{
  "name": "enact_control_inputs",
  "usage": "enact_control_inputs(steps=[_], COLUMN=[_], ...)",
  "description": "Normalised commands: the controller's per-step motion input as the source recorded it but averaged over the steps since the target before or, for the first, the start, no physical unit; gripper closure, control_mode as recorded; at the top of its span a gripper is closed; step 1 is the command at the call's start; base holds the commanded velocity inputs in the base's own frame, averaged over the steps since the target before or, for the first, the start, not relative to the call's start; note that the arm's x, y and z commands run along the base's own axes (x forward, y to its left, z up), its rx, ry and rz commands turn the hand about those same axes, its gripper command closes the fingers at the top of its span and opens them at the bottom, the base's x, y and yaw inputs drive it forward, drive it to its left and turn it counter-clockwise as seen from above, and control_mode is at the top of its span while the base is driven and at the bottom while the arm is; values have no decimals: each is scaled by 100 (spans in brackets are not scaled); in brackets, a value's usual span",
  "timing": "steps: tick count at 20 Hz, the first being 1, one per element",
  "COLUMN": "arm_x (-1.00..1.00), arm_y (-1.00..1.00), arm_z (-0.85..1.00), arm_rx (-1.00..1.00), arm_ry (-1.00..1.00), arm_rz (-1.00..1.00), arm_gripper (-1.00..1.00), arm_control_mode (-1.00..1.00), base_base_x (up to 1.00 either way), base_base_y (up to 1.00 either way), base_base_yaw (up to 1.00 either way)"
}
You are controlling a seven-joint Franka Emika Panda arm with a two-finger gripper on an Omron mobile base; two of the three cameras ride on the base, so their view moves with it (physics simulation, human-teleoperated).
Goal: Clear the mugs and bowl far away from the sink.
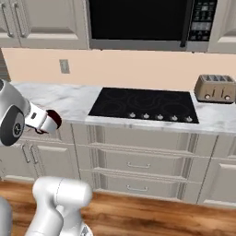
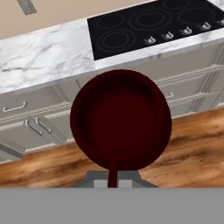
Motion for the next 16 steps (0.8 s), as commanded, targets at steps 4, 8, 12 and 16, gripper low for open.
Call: enact_control_inputs(steps=[4, 8, 12, 16], arm_x=[0, 0, 0, 0], arm_y=[0, 0, 0, 0], arm_z=[0, 0, 0, 0], arm_rx=[0, 0, 0, 0], arm_ry=[0, 0, 0, 0], arm_rz=[0, 0, 0, 0], arm_gripper=[100, 100, 100, 100], arm_control_mode=[100, 100, 100, 100], base_base_x=[64, 64, 77, 51], base_base_y=[13, 0, 0, 18], base_base_yaw=[31, 4, 0, 0])
